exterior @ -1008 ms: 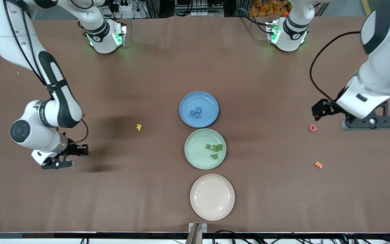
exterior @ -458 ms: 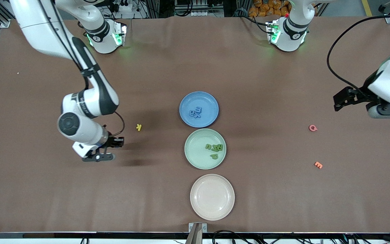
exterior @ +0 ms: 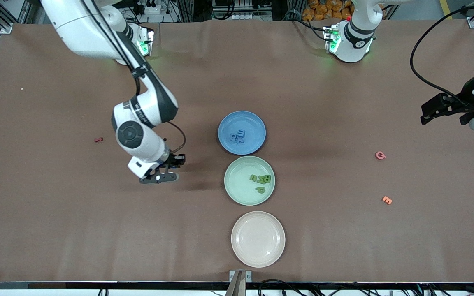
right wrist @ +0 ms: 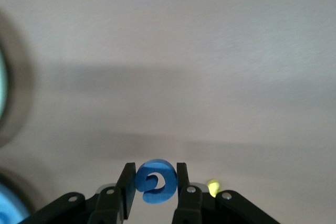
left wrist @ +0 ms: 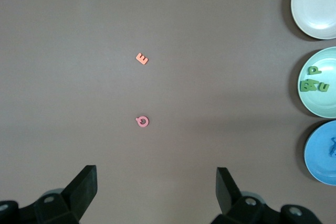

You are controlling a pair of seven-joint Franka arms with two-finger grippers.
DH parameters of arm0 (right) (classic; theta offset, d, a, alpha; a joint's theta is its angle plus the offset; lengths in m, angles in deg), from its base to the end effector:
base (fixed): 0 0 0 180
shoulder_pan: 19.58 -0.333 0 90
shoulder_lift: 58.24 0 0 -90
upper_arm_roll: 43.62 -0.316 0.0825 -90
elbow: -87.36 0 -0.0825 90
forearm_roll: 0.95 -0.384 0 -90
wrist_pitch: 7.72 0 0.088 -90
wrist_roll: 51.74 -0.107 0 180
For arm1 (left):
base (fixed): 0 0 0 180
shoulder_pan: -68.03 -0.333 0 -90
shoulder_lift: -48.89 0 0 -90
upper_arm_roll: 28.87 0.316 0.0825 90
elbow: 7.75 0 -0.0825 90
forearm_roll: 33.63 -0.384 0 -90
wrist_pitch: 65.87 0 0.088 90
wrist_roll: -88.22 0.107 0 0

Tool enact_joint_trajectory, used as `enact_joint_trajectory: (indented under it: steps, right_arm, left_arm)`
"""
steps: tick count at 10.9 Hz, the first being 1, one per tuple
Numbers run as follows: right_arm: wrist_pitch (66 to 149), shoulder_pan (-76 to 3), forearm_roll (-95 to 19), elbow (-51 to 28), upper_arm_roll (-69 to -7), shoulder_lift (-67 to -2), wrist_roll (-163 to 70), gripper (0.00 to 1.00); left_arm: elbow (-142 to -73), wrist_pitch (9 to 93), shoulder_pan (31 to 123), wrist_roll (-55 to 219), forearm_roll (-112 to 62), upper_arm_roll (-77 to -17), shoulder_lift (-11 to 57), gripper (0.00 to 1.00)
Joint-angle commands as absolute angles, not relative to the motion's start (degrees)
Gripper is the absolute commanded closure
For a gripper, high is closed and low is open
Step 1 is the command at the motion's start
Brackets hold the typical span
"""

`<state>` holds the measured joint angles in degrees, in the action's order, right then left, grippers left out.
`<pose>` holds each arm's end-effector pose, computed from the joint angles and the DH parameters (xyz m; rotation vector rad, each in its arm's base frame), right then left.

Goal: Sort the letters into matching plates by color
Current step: 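Carry the blue c to the blue plate while the left gripper withdraws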

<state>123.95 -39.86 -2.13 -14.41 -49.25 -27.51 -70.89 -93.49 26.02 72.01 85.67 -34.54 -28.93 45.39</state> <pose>0.5938 0.2832 0.2571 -3.0821 -0.1400 0.0562 0.5760 -0.0390 0.6282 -3.1273 0.0409 -0.0736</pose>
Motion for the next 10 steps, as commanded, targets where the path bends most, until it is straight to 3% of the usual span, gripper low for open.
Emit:
enact_joint_trajectory:
  steps: [1,10]
  right_arm:
    - [123.8,-45.5,-2.5,-14.2,-49.2,-28.1,-75.9,0.67]
    - [123.9,-58.3,-2.5,-5.9,-49.3,-21.6,-86.6,0.65]
  left_arm:
    - [-97.7,25.7,72.8,86.7,-33.4,-28.0,49.9,0.00]
    - [-97.1,25.7,73.4,86.8,-33.5,-27.9,49.4,0.00]
